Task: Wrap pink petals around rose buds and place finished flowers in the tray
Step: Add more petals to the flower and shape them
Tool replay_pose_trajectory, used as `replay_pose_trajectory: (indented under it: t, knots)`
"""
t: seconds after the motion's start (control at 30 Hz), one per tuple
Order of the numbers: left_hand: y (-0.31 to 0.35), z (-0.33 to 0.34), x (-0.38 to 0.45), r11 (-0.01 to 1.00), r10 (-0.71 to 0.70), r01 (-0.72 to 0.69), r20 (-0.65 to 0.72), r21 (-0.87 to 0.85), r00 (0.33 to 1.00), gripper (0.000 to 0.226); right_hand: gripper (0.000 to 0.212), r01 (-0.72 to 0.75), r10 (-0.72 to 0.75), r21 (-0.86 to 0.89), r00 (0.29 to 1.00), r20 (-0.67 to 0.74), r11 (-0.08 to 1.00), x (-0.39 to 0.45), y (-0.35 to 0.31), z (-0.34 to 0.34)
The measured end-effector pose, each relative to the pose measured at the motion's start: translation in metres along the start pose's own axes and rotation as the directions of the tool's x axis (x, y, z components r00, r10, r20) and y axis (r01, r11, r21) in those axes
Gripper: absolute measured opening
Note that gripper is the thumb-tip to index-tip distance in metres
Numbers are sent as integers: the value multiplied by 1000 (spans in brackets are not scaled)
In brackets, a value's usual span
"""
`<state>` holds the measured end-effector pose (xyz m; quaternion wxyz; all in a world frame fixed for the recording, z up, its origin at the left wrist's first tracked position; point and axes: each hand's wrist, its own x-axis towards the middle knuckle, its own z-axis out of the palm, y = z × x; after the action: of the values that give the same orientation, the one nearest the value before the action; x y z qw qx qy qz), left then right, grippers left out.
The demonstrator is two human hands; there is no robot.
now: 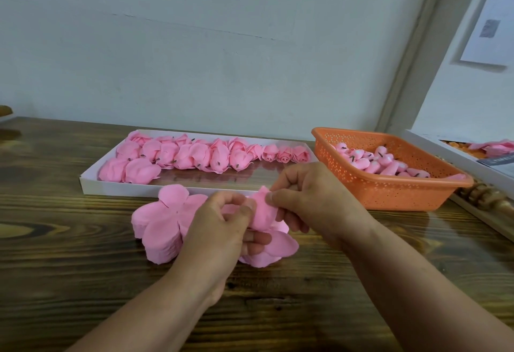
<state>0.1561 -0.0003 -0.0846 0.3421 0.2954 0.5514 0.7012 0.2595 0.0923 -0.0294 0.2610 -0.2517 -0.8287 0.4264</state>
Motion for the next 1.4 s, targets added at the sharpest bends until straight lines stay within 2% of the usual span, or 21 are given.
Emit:
replay_pose_trajectory:
  t: [0.1,0.3,0.47,0.57,0.73,0.87,1.0,1.13,1.3,1.4]
  knots:
    - [-2,0,1,998,52,-50,-33,43,998,2,21,-28,29,51,999,-23,998,1,1,5]
    - [-6,-6,0,978,149,-146,-7,151,989,21,23,-55,60,85,997,-51,995,1,0,9]
    - [-8,-7,-3,950,244,-249,49,191,969,47,29,-40,50,114,996,-80,993,3,-1,7]
    - [-7,-6,-4,947,251,-260,69,187,966,46,30,-30,40,117,996,-80,993,2,-1,8]
    - [-3,-4,-7,962,233,-243,86,129,969,38,27,-36,41,91,998,-52,995,1,0,8]
    - [2,-8,-5,966,209,-219,77,137,975,37,17,-40,35,151,999,41,988,0,-1,2]
    - [8,-12,0,982,141,-152,106,108,984,34,22,-10,2,99,997,84,995,1,-4,-4]
    - [17,-12,0,993,101,-108,156,37,983,27,19,32,-37,63,997,65,998,5,-6,-5]
    - [20,-13,2,1000,-3,3,117,0,993,18,9,79,-82,84,996,25,993,4,-3,-2]
    - [22,-14,4,993,-68,76,87,-96,994,17,27,178,-151,141,972,-180,974,-4,1,-2]
